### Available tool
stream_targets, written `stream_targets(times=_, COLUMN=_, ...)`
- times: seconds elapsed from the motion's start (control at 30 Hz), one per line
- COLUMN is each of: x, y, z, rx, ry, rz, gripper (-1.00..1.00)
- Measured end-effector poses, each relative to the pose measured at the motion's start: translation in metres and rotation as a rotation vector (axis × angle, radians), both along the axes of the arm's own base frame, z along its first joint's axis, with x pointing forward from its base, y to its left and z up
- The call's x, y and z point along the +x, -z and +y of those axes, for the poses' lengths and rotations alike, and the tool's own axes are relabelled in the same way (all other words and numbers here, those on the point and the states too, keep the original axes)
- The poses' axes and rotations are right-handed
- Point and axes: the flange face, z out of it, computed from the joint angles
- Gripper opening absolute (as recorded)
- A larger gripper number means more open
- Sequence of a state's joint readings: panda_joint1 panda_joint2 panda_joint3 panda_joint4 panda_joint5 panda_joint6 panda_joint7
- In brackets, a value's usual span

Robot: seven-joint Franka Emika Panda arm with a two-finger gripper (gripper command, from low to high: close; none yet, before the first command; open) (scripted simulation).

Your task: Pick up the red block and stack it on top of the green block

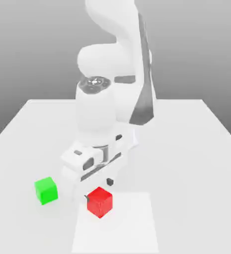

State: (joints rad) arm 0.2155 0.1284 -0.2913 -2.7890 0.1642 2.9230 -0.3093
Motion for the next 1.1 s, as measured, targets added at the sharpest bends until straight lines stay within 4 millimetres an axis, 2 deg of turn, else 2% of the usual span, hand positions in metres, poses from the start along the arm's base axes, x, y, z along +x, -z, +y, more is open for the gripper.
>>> stream_targets(times=0.17, x=-0.005, y=0.025, z=0.001, rx=0.001, ry=0.003, rz=0.008, gripper=0.00)
stream_targets(times=0.2, x=-0.007, y=0.030, z=0.001, rx=0.002, ry=0.005, rz=0.011, gripper=-1.00)
stream_targets(times=0.43, x=-0.007, y=0.032, z=0.001, rx=0.002, ry=0.005, rz=0.013, gripper=-1.00)
stream_targets(times=0.7, x=0.000, y=-0.005, z=0.000, rx=0.001, ry=0.000, rz=0.001, gripper=-1.00)
stream_targets(times=0.97, x=-0.007, y=-0.031, z=0.000, rx=0.003, ry=0.007, rz=0.012, gripper=-1.00)
stream_targets(times=1.0, x=-0.008, y=-0.034, z=-0.001, rx=0.004, ry=-0.002, rz=0.013, gripper=-1.00)
stream_targets(times=1.1, x=-0.015, y=-0.045, z=-0.040, rx=0.011, ry=-0.035, rz=0.015, gripper=-1.00)
